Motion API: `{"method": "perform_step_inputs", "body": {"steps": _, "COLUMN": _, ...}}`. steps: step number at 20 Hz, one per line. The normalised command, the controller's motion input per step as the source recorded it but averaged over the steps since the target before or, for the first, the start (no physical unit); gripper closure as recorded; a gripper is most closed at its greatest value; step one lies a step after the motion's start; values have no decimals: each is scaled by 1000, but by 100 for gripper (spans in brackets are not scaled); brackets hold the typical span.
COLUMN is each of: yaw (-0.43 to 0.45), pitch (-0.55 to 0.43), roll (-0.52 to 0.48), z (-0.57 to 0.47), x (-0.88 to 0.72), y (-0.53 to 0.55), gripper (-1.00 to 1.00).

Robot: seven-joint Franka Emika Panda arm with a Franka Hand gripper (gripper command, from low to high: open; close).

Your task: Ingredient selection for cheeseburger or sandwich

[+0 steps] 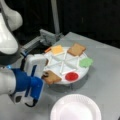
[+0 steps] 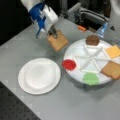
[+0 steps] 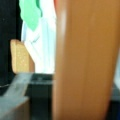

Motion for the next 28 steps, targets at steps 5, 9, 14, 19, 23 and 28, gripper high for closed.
{"method": "perform_step_inputs", "body": {"steps": 5, "yaw": 403, "pitch": 22, "roll": -160, "z": -220, "x": 833, "y": -521, "gripper": 100}}
{"method": "perform_step_inputs", "body": {"steps": 9, "yaw": 365, "pitch": 18, "roll": 43, "z": -216, "x": 651, "y": -484, "gripper": 100}}
{"method": "perform_step_inputs", "body": {"steps": 14, "yaw": 272, "pitch": 2, "roll": 139, "z": -166, "x": 395, "y": -248, "gripper": 100}}
{"method": "perform_step_inputs", "body": {"steps": 19, "yaw": 228, "pitch": -116, "roll": 192, "z": -259, "x": 349, "y": -149, "gripper": 100}}
{"method": "perform_step_inputs", "body": {"steps": 23, "yaw": 193, "pitch": -104, "roll": 213, "z": -187, "x": 373, "y": -170, "gripper": 100}}
{"method": "perform_step_inputs", "body": {"steps": 28, "yaw": 196, "pitch": -86, "roll": 149, "z": -123, "x": 402, "y": -205, "gripper": 100}}
